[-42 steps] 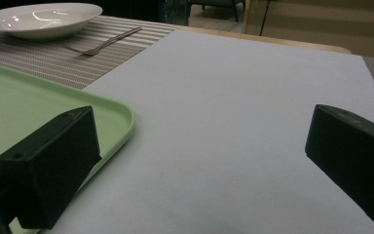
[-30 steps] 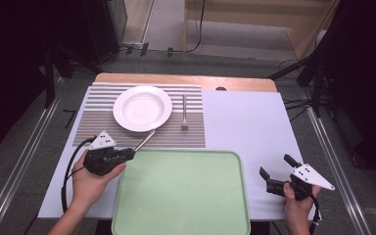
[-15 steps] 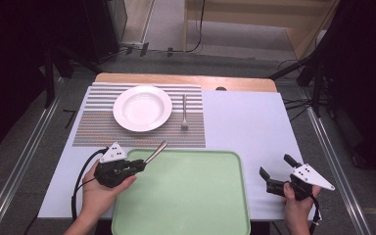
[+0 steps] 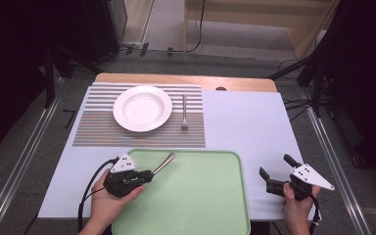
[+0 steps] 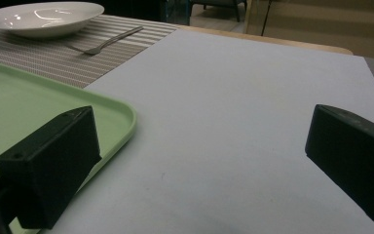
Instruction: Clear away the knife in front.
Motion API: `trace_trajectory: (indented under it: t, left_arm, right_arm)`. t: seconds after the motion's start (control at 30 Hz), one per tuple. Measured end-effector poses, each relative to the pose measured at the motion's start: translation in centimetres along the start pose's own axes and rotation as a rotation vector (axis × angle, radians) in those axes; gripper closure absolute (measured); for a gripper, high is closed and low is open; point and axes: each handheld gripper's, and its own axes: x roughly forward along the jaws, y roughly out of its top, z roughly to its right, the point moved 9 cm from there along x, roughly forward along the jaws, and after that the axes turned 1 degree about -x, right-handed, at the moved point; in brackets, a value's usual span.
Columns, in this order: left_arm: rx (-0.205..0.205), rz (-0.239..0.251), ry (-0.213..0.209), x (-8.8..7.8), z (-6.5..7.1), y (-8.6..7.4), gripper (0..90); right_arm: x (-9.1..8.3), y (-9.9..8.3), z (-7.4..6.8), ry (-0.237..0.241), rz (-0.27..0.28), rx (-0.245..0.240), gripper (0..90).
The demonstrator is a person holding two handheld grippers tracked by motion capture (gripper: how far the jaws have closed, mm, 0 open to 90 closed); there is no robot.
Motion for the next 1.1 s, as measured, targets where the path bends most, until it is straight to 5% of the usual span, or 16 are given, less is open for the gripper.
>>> trace_trajectory:
  t: [0.67, 0.87, 1.1]
  left_arm:
    - [0.056, -0.101, 0.047, 2.2, 1.4, -1.5, 79.4]
    - [0.050, -0.103, 0.056, 2.3, 1.5, -1.4, 79.1]
    - [0.034, -0.028, 0.052, 1.8, 1.3, 0.1, 68.5]
  right_arm:
    - [0.0, 0.0, 0.0, 0.003, 0.004, -0.001, 0.0]
    - [0.0, 0.0, 0.0, -0.001, 0.003, -0.003, 0.0]
    - [0.0, 0.0, 0.0, -0.004, 0.004, -0.004, 0.0]
